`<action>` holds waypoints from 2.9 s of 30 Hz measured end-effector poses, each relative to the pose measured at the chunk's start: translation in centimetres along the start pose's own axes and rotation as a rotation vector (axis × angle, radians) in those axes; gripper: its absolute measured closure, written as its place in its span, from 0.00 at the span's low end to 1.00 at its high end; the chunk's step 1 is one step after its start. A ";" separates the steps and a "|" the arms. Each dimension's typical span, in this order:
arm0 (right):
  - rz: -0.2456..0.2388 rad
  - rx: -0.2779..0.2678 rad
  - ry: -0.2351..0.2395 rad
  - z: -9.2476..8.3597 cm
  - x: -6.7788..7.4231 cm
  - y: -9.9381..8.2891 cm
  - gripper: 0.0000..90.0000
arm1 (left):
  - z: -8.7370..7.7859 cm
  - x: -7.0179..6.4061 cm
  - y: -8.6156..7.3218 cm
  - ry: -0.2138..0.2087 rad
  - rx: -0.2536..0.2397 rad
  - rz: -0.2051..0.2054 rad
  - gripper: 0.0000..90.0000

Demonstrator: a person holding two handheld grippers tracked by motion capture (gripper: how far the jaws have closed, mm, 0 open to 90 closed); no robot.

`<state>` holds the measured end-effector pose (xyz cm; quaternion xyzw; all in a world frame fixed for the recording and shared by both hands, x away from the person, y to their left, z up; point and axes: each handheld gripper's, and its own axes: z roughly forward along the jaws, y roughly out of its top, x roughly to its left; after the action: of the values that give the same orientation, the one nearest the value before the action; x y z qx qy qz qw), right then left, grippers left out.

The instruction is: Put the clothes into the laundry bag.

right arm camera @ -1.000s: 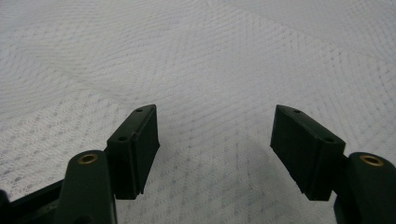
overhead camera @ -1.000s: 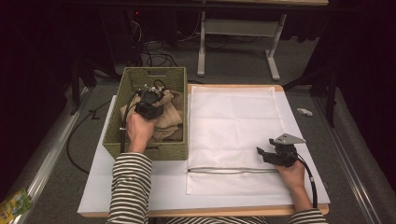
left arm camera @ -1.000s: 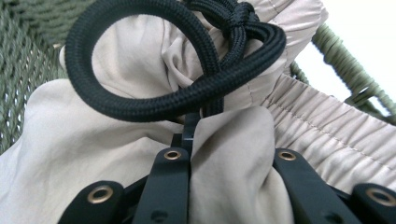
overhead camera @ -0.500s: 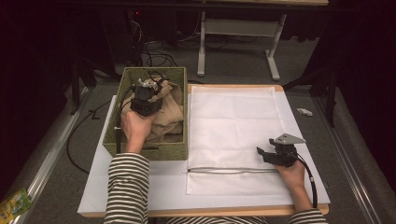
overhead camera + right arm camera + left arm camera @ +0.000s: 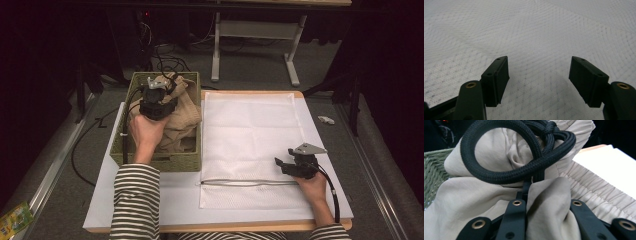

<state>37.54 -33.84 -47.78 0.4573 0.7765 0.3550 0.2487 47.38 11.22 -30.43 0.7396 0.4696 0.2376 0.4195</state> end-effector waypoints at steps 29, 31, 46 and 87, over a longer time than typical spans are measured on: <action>0.003 0.001 0.000 0.0 0.0 0.0 0.36 | -3.6 -5.1 4.9 -0.217 -0.194 0.008 0.86; 0.003 0.001 0.000 0.0 0.0 0.0 0.36 | -3.5 -6.0 5.2 -0.227 -0.196 0.026 0.86; 0.018 -0.013 -0.007 -0.1 -0.1 -0.1 0.39 | -2.8 -11.9 8.0 -0.338 -0.224 0.104 0.86; 0.067 -0.054 -0.020 -0.6 -0.5 -0.3 0.45 | 4.4 -18.1 6.2 -0.421 -0.101 0.158 0.85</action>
<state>37.18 -34.59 -47.58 0.4797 0.7483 0.3797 0.2565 45.60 -8.01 -26.80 0.7853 0.3001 0.1333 0.5248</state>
